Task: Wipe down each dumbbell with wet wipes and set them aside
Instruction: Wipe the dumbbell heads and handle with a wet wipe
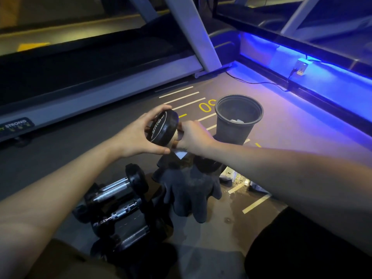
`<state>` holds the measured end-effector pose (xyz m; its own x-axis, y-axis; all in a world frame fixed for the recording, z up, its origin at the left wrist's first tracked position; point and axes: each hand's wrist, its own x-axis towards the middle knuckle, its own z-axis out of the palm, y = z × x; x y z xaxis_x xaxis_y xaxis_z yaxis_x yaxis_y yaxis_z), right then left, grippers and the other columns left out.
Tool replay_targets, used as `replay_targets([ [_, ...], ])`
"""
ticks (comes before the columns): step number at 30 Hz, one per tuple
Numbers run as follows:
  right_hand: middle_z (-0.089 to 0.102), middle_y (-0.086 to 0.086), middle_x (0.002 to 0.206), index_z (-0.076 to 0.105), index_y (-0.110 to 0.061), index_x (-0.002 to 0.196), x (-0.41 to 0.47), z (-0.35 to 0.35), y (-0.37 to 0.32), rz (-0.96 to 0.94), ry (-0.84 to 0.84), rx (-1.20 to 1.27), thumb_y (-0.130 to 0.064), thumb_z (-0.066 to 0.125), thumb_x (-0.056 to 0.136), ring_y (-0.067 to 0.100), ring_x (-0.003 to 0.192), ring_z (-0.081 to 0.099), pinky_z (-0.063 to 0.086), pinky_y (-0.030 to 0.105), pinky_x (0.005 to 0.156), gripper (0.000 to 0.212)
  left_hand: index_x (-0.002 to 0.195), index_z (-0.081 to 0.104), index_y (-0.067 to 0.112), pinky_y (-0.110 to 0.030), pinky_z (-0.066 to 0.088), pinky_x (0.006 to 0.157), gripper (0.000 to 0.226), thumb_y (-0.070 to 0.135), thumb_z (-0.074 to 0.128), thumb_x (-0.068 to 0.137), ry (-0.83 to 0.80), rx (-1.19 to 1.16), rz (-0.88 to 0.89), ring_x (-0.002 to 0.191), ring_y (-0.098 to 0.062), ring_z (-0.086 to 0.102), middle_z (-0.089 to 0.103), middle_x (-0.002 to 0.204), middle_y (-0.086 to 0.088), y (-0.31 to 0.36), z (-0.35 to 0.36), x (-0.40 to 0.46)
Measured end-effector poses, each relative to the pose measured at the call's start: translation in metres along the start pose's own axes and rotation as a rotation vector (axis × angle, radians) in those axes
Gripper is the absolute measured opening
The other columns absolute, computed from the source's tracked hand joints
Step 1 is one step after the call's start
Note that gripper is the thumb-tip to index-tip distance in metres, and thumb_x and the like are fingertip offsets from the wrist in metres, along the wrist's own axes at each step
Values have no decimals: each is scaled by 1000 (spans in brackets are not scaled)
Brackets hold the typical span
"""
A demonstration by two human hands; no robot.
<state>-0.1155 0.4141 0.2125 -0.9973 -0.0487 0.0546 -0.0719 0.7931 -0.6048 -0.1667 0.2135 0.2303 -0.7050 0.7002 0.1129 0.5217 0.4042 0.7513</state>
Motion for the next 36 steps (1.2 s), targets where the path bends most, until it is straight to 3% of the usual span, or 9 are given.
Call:
replay_targets([
  [3, 45, -4, 56, 44, -17, 63, -1, -3, 1, -22, -25, -16, -28, 77, 73, 22, 58, 45, 38, 30, 49, 36, 147, 37, 46, -6, 43, 93, 112, 26, 98, 55, -7, -26, -3, 128, 9, 46, 47, 145, 5, 3, 1, -1],
  [5, 49, -2, 61, 50, -14, 68, 0, -3, 4, -27, -29, -31, -33, 77, 73, 24, 60, 46, 40, 32, 51, 33, 144, 38, 54, -14, 45, 98, 109, 40, 92, 50, -22, -37, -9, 133, 1, 46, 47, 143, 10, 6, 1, -1],
  [11, 63, 4, 77, 68, -15, 87, 2, -5, 15, -28, -62, -70, -43, 78, 71, 26, 74, 57, 51, 37, 64, 34, 140, 38, 60, -23, 47, 100, 106, 44, 90, 49, -39, -36, -19, 134, -2, 46, 46, 125, 47, 10, -2, -1],
  [15, 62, 2, 75, 67, -16, 87, -2, -7, 18, -27, -76, -95, -41, 76, 73, 24, 70, 56, 51, 36, 59, 30, 141, 38, 57, -20, 48, 98, 107, 43, 90, 49, -47, -41, -24, 131, 0, 48, 47, 122, 48, 11, -2, -2],
  [18, 60, 0, 71, 62, -16, 81, -5, -9, 20, -19, -99, -135, -42, 75, 76, 12, 57, 50, 38, 30, 49, 29, 141, 39, 54, -13, 49, 93, 106, 41, 89, 49, -46, -44, -30, 128, 9, 45, 47, 124, 47, 13, -3, -2],
  [23, 52, -7, 65, 54, -24, 73, -8, -10, 29, -22, -143, -236, -37, 71, 76, 23, 73, 52, 31, 28, 50, 22, 139, 39, 56, -17, 50, 91, 106, 39, 90, 49, -54, -55, -51, 128, 10, 45, 48, 120, 49, 13, -3, -2],
  [28, 55, -2, 71, 61, -21, 84, -12, -15, 39, 0, -212, -354, -31, 70, 73, 27, 78, 56, 39, 31, 57, 17, 141, 38, 54, -19, 48, 95, 107, 39, 92, 50, -59, -49, -50, 130, 8, 44, 47, 118, 50, 10, -3, -2],
  [31, 56, -1, 75, 58, -23, 82, -15, -17, 41, -4, -221, -356, -32, 70, 76, 26, 76, 55, 40, 31, 60, 16, 141, 38, 53, -18, 49, 92, 107, 19, 97, 58, -54, -46, -53, 126, 14, 43, 47, 117, 51, 5, -3, 0],
  [36, 51, -5, 70, 57, -20, 80, -17, -14, 40, -13, -196, -345, -33, 71, 75, 26, 75, 54, 40, 31, 58, 20, 138, 36, 56, -16, 52, 89, 104, 36, 94, 53, -57, -36, -49, 125, 11, 46, 46, 124, 44, 5, -2, -1],
])
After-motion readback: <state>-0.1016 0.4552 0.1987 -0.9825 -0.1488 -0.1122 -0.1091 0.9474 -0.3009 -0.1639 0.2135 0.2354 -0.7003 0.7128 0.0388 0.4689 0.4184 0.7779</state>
